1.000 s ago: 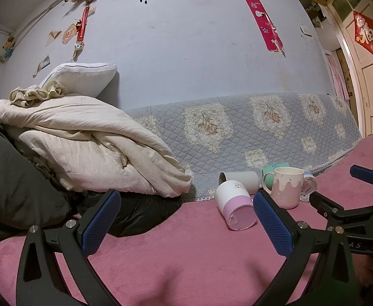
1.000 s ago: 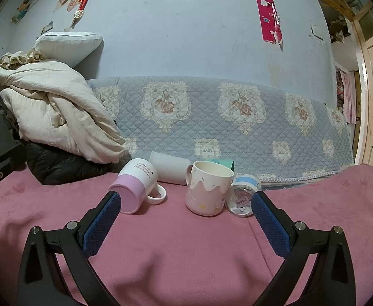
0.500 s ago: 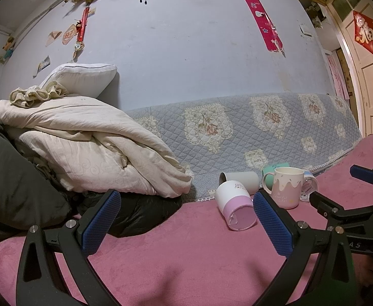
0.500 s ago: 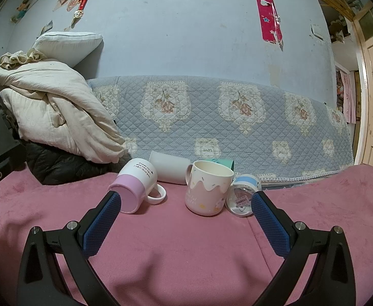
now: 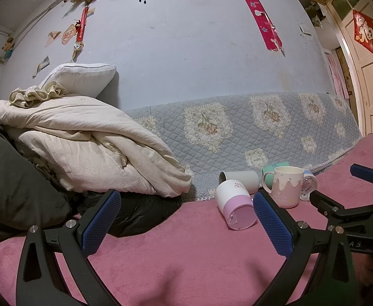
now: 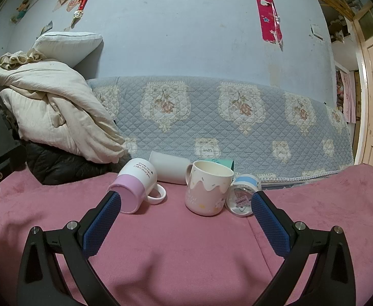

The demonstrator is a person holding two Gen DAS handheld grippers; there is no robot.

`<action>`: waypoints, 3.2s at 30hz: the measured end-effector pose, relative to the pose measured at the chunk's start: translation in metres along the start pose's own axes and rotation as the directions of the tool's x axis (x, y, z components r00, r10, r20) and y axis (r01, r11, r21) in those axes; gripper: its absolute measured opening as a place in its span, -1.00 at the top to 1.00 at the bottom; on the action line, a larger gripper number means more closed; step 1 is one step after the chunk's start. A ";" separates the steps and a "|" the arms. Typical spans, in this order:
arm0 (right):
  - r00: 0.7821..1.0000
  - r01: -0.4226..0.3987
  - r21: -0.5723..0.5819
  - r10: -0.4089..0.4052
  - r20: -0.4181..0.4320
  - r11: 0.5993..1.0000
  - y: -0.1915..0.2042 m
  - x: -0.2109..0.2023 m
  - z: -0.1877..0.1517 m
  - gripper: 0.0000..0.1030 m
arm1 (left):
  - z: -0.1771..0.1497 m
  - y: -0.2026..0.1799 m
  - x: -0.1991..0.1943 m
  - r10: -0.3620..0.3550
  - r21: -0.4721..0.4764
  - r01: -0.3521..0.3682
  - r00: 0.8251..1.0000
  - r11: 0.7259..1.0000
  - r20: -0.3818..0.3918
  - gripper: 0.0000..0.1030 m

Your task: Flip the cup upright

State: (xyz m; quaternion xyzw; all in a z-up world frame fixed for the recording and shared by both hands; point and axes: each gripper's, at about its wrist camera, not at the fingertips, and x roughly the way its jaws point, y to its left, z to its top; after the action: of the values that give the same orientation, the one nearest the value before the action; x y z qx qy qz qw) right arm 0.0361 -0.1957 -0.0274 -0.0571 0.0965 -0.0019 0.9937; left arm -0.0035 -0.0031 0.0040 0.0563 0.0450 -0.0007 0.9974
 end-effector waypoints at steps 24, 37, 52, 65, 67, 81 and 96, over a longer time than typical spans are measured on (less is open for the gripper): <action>1.000 0.000 0.000 0.000 -0.001 1.000 0.000 0.000 0.000 -1.00 | 0.000 -0.001 0.001 -0.002 0.002 0.002 1.000 1.000 0.000 -1.00; 1.000 0.000 -0.001 0.000 -0.002 1.000 0.000 0.000 0.000 -1.00 | 0.000 -0.001 0.000 -0.002 0.002 0.002 1.000 1.000 -0.001 -1.00; 1.000 0.001 -0.002 -0.001 -0.003 1.000 0.000 0.000 0.000 -1.00 | -0.001 -0.001 0.001 -0.002 0.003 0.002 1.000 1.000 -0.001 -1.00; 1.000 0.001 -0.002 -0.001 -0.003 1.000 0.000 0.000 0.000 -1.00 | 0.000 -0.002 0.001 -0.002 0.004 0.002 1.000 1.000 -0.001 -1.00; 1.000 0.002 -0.002 -0.002 -0.003 1.000 0.000 0.000 0.000 -1.00 | -0.001 -0.001 0.001 -0.001 0.004 0.001 1.000 1.000 -0.001 -1.00; 0.990 -0.052 0.123 0.067 -0.123 0.991 -0.017 0.015 0.006 -1.00 | -0.002 -0.002 0.005 0.012 0.010 -0.012 1.000 1.000 -0.019 -1.00; 0.821 -0.057 0.390 0.266 -0.506 0.919 0.008 0.166 0.061 -1.00 | -0.005 0.015 0.011 0.022 -0.060 -0.024 0.999 0.998 -0.038 -1.00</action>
State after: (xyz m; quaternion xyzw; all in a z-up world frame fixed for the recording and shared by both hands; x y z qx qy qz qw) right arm 0.2107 -0.1835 -0.0011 0.1359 0.3798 0.0500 0.9137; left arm 0.0068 0.0121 0.0000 0.0266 0.0630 0.0131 0.9976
